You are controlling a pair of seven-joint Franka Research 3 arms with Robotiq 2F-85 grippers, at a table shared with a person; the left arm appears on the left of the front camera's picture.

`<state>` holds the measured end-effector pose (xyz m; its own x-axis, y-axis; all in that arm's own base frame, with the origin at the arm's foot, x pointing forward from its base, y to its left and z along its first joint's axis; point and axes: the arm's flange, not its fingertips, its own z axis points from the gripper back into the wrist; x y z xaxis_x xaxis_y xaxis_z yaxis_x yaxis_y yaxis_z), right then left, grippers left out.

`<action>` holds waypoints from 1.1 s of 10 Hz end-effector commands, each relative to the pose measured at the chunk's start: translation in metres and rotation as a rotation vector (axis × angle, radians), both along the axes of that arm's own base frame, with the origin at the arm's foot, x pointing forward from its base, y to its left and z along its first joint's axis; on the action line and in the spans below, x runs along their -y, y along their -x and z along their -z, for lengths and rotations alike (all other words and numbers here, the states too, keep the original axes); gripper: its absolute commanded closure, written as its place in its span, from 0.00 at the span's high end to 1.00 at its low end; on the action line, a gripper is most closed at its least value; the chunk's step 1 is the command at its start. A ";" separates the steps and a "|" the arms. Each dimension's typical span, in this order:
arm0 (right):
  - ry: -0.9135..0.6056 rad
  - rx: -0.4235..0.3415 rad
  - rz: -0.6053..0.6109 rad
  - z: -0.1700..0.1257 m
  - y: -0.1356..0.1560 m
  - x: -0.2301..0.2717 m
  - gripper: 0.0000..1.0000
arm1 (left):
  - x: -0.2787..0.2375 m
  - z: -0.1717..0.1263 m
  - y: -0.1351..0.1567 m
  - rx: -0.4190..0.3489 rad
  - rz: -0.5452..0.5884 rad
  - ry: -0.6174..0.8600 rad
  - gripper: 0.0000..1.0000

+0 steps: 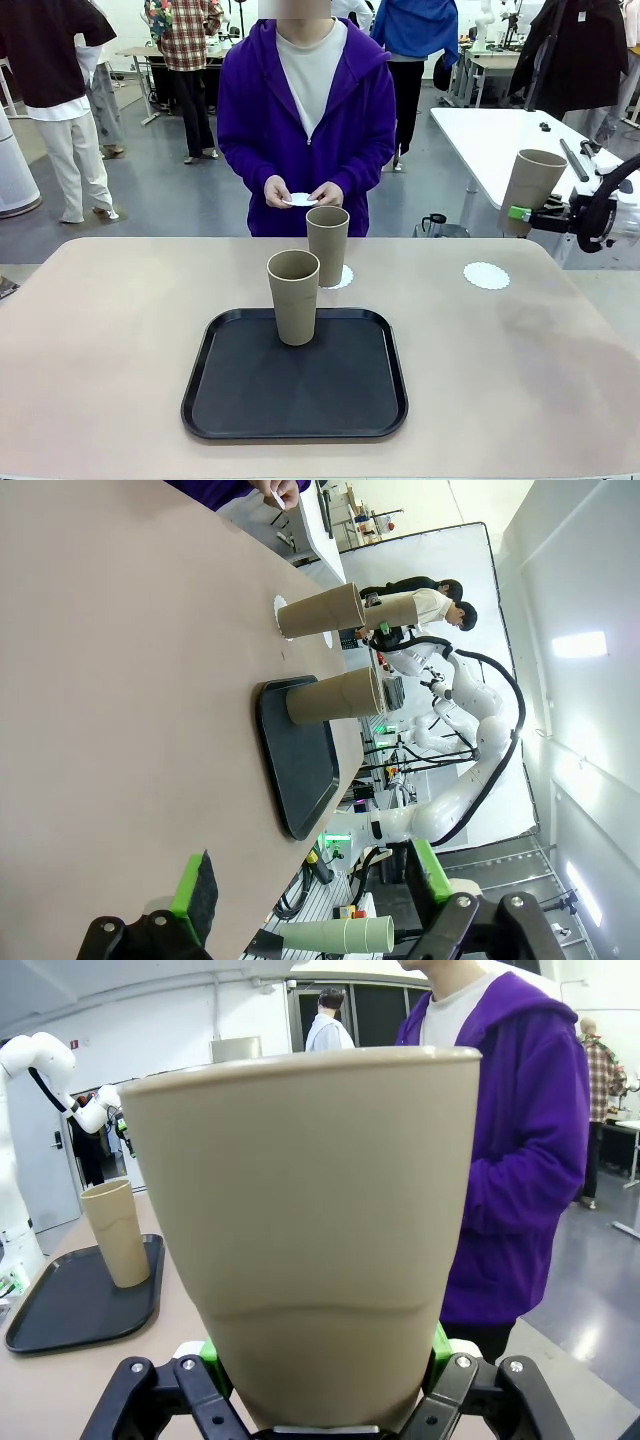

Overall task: Place coasters on the table and set cups on them.
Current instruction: Take one Reusable plastic cup from the Flat Tray and place it on a coaster set by the human.

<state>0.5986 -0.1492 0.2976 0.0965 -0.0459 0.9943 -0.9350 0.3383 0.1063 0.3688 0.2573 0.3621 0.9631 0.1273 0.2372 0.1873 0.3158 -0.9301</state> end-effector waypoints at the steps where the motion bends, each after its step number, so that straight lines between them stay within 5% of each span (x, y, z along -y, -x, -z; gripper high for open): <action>1: 0.015 -0.010 -0.025 0.010 -0.006 -0.003 0.81 | -0.001 -0.002 0.000 0.001 0.000 -0.001 1.00; 11: 0.099 -0.081 -0.032 0.053 -0.003 -0.023 0.81 | -0.001 -0.002 0.000 0.001 0.000 -0.001 1.00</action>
<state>0.6022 -0.1252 0.2433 0.1788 0.0637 0.9818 -0.9331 0.3273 0.1487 0.3688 0.2573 0.3621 0.9631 0.1273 0.2372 0.1873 0.3158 -0.9301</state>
